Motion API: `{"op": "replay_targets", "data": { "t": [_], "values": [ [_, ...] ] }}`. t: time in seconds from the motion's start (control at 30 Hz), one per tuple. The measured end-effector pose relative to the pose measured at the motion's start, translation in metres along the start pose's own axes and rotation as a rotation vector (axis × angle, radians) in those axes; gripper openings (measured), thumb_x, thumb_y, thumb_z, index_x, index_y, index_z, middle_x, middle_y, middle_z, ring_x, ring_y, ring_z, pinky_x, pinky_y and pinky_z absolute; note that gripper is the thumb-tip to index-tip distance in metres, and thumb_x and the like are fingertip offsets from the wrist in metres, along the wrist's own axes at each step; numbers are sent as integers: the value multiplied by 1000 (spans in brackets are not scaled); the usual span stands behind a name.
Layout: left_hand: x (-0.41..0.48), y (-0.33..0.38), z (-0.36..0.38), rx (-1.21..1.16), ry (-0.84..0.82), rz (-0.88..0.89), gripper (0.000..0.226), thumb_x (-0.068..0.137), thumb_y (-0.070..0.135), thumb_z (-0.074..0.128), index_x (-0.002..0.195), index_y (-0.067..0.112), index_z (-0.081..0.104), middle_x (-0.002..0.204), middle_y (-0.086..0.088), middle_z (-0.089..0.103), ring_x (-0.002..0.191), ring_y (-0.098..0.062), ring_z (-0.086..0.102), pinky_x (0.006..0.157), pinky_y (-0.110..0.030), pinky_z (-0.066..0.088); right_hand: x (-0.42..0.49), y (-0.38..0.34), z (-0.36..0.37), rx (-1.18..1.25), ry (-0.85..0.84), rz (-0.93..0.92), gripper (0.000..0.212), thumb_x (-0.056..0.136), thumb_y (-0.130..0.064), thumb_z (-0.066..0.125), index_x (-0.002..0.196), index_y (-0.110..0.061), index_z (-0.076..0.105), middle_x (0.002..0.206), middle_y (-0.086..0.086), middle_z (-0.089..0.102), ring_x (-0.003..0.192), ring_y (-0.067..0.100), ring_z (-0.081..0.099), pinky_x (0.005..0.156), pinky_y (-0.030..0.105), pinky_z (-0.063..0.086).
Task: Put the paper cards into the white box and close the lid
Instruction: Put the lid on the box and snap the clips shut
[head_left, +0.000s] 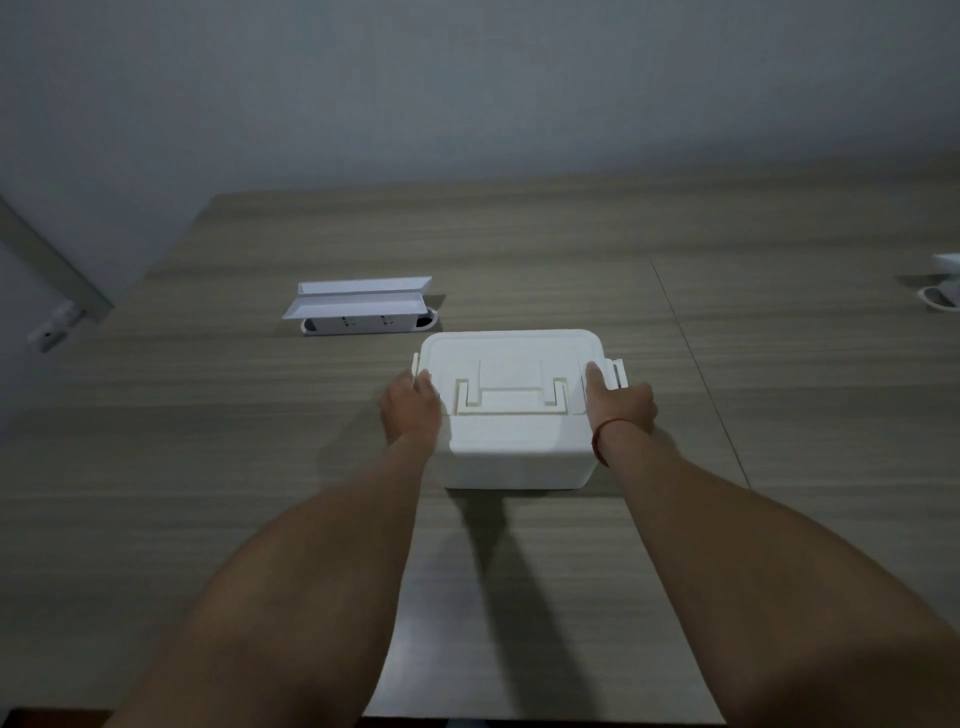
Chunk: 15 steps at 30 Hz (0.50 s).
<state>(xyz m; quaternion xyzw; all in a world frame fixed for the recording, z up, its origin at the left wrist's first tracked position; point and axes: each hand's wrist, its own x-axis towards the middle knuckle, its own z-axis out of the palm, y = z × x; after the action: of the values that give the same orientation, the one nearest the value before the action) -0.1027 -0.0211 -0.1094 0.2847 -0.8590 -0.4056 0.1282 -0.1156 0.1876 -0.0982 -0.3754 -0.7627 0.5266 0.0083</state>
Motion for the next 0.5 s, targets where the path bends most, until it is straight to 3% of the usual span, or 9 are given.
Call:
{"op": "replay_targets", "data": {
  "t": [0.1, 0.27, 0.43, 0.5],
  "values": [
    [-2, 0, 2, -4, 39, 18, 36, 97, 22, 44, 93, -7, 66, 96, -27, 67, 93, -38, 63, 71, -34, 40, -1, -3, 0, -74, 51, -86, 57, 82, -48, 63, 117, -2, 60, 122, 19, 64, 114, 38, 60, 100, 45, 48],
    [-2, -1, 5, 0, 74, 51, 32, 96, 21, 45, 92, -6, 62, 95, -26, 66, 91, -38, 62, 75, -40, 47, -5, -2, 4, -156, 110, -206, 44, 89, -43, 56, 106, -5, 68, 110, 19, 70, 106, 39, 63, 93, 42, 50],
    [8, -3, 8, -16, 103, 65, 32, 95, 20, 46, 90, -7, 64, 91, -27, 67, 87, -38, 62, 70, -34, 42, -2, -8, 15, -261, 182, -300, 39, 94, -38, 49, 108, -7, 69, 108, 21, 71, 106, 39, 62, 103, 44, 40],
    [19, -2, 10, -28, 110, 70, 33, 94, 20, 48, 87, -7, 64, 87, -27, 67, 84, -39, 62, 70, -37, 45, 5, -14, 23, -254, 176, -317, 39, 96, -35, 48, 105, -4, 69, 107, 23, 70, 104, 40, 63, 97, 45, 45]
  ]
}}
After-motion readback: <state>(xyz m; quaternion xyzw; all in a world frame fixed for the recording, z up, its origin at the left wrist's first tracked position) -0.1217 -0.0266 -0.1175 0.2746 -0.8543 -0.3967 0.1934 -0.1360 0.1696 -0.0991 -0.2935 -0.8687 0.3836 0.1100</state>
